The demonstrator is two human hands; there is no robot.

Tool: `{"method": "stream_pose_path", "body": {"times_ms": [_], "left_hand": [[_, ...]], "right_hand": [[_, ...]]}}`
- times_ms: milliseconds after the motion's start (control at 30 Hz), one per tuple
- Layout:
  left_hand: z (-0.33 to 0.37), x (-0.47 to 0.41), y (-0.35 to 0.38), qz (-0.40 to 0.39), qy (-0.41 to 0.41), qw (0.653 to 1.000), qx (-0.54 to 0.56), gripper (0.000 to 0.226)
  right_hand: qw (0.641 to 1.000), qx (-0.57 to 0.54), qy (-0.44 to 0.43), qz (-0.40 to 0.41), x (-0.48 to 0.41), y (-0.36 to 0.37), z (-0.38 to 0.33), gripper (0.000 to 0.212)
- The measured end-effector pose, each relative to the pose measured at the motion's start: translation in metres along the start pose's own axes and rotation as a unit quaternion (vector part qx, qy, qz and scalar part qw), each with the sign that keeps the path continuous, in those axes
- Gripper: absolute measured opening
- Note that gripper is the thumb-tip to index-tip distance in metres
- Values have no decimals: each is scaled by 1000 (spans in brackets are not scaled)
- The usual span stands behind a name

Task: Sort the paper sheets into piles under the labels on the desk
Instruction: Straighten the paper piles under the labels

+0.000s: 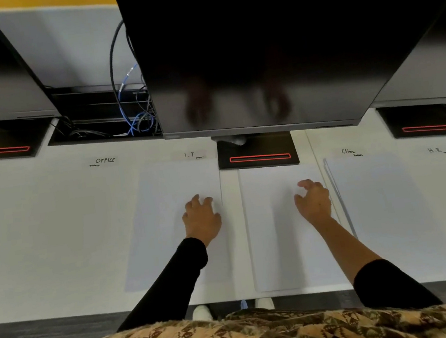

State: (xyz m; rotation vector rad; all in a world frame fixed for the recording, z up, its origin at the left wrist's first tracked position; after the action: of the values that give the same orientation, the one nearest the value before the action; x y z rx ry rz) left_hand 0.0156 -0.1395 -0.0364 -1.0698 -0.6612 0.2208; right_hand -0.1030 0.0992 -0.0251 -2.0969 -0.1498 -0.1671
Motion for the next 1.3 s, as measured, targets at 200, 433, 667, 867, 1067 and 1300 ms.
{"method": "stream_pose_path", "body": {"times_ms": [200, 433, 667, 867, 1067, 1300], "left_hand": [[22, 6, 25, -54, -7, 996, -69, 56], [19, 8, 29, -24, -23, 997, -71, 56], [23, 6, 29, -32, -46, 997, -45, 57], [36, 10, 34, -27, -38, 998, -33, 54], [54, 15, 44, -50, -2, 998, -29, 53], [62, 9, 34, -76, -25, 990, 117, 73]], "right_hand": [[990, 115, 41, -74, -3, -7, 33, 79], [988, 118, 23, -96, -6, -7, 39, 92], [978, 190, 0, -87, -5, -8, 30, 89], [974, 221, -3, -57, -2, -11, 25, 87], [984, 179, -6, -14, 3, -12, 23, 82], [994, -39, -41, 89, 7, -25, 18, 33]]}}
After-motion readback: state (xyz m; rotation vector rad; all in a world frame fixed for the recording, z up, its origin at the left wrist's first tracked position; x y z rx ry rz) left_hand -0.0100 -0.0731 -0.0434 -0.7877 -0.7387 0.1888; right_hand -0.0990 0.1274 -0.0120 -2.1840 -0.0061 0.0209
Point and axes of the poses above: each hand's wrist, its own x-axis away from the middle knuckle, its own y-axis out of the palm, z = x × y, the point moved 5 cm from there along -x, towards the middle knuckle, and after that the axes turned 4 degrees about -y, right-handed, at the moved point
